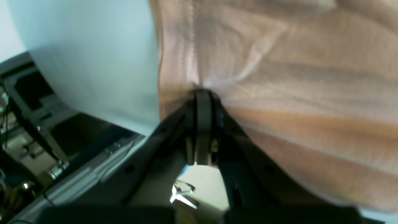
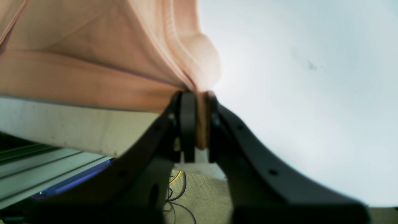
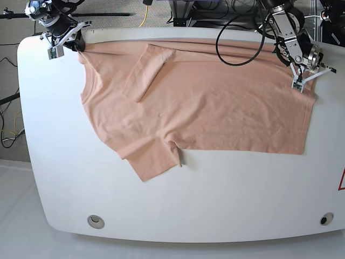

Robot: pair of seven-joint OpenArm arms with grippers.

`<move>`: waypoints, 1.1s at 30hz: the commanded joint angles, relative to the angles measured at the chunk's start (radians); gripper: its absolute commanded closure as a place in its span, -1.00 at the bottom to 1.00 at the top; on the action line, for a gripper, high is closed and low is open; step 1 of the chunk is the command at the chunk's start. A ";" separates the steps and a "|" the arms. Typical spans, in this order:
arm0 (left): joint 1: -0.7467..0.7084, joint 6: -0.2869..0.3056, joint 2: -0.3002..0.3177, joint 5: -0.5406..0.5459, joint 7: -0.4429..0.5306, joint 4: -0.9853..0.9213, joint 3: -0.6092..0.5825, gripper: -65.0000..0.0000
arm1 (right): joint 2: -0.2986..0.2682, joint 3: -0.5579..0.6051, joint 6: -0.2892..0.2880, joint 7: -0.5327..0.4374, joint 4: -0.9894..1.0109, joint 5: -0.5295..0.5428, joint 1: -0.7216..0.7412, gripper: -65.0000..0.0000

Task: Fold the T-shirt properly
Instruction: 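Pull the held shirt edge with the left gripper away from the right gripper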

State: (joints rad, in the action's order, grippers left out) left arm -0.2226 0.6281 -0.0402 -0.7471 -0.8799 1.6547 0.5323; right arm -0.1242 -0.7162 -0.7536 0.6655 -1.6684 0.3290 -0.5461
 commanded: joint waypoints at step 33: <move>0.055 0.070 -0.108 0.044 -0.005 -0.049 -0.154 1.00 | -0.004 -0.098 0.055 0.099 0.014 -0.115 0.005 0.90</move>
State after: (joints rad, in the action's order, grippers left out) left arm -0.1493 0.6216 -0.1211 -0.8452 -0.9195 1.6432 0.3832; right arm -0.1196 -0.8062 -0.7364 0.6914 -1.6608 0.2932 -0.5243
